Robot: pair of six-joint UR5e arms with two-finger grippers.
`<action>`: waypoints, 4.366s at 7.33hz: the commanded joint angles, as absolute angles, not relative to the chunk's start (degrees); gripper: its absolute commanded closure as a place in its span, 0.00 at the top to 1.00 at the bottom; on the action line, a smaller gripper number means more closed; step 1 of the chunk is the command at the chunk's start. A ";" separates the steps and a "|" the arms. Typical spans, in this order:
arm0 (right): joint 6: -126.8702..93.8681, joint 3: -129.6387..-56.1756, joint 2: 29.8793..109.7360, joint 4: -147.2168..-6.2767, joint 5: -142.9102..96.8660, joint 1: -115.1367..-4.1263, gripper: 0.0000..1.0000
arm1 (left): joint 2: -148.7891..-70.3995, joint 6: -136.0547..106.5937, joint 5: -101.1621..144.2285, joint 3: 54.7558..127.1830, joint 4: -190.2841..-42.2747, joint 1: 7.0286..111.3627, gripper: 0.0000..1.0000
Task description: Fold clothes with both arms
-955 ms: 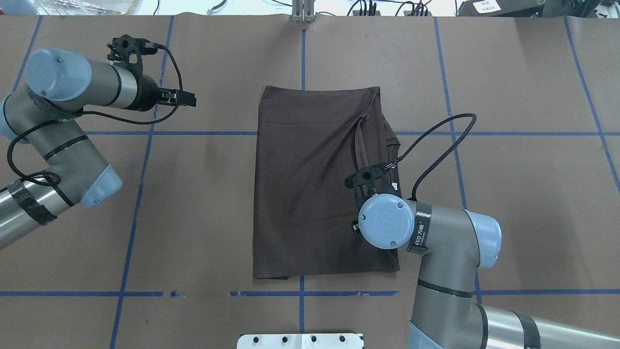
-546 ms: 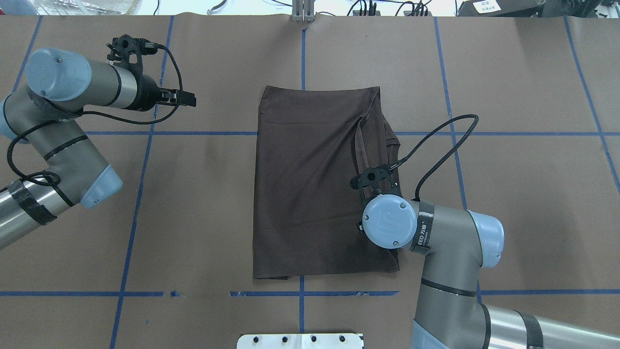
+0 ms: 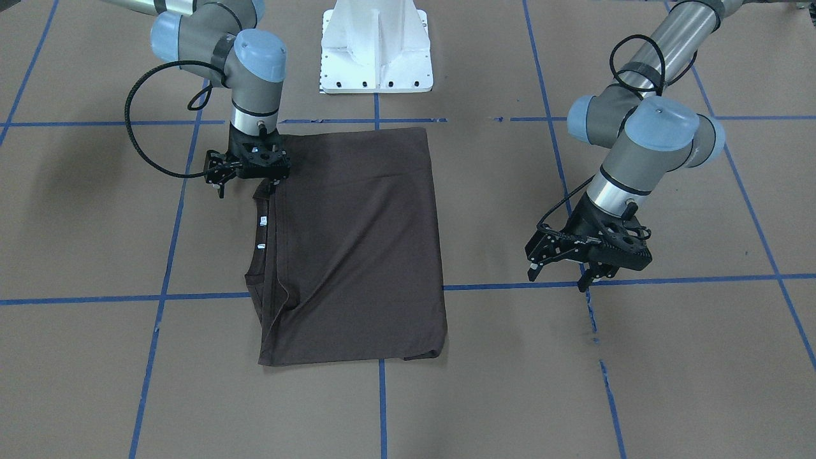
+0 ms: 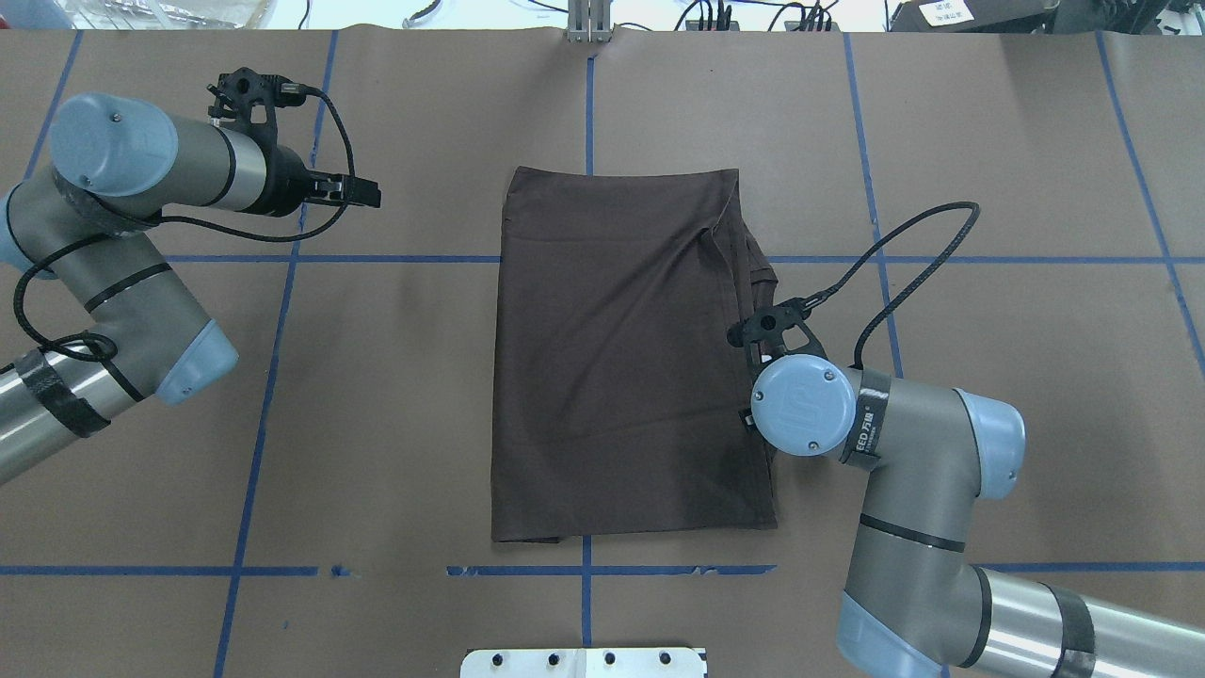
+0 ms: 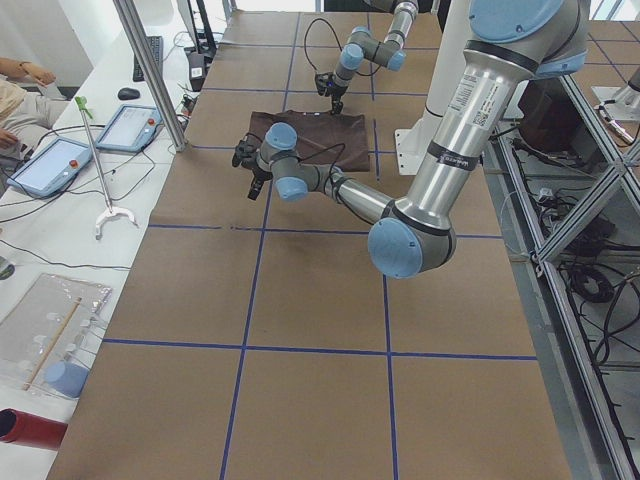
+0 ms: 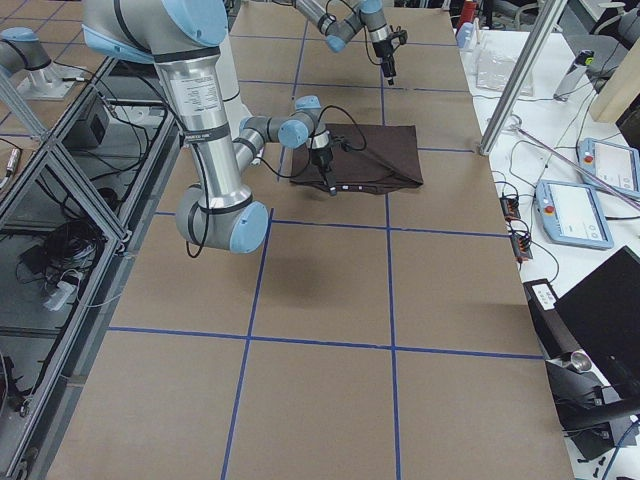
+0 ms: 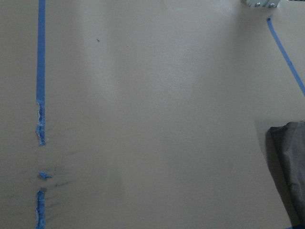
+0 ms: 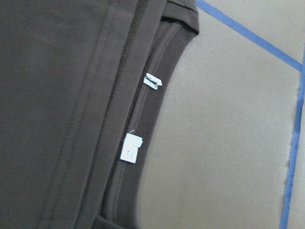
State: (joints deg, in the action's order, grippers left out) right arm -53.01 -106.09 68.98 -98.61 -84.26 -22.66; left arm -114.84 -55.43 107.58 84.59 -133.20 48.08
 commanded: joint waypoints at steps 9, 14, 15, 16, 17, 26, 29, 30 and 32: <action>-91.97 -116.70 84.03 -64.26 -86.58 -21.63 0.97 | -104.94 -96.60 88.73 112.56 -120.01 18.43 1.00; -97.65 -117.60 83.06 -64.42 -80.60 -17.49 0.99 | -108.01 -113.30 79.10 109.08 -119.97 5.71 0.67; -97.65 -117.60 83.06 -64.42 -80.60 -17.49 0.99 | -108.02 -112.25 79.10 109.16 -119.88 5.97 0.67; -97.65 -117.60 83.06 -64.42 -80.25 -17.40 0.99 | -108.02 -111.37 79.01 109.16 -119.80 6.67 0.67; -97.65 -117.60 83.06 -64.42 -80.07 -17.32 1.00 | -108.10 -109.18 79.01 109.16 -119.79 7.29 0.67; -97.56 -117.60 82.97 -64.42 -80.07 -17.31 1.00 | -109.69 -108.11 81.91 107.06 -119.88 7.74 0.67; -97.56 -117.60 82.97 -64.42 -80.07 -17.23 1.00 | -109.69 -108.11 81.91 106.08 -119.88 7.56 0.68; -97.56 -117.60 82.97 -64.42 -80.07 -17.23 1.00 | -109.77 -108.11 82.00 105.56 -119.88 7.47 0.68; -97.56 -117.60 82.97 -64.42 -80.07 -17.23 1.00 | -109.86 -108.10 82.18 105.38 -119.97 7.30 0.68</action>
State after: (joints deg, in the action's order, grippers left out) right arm -97.56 -117.60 82.97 -64.42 -80.07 -17.26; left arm -109.79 -108.07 82.07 105.52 -119.90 7.40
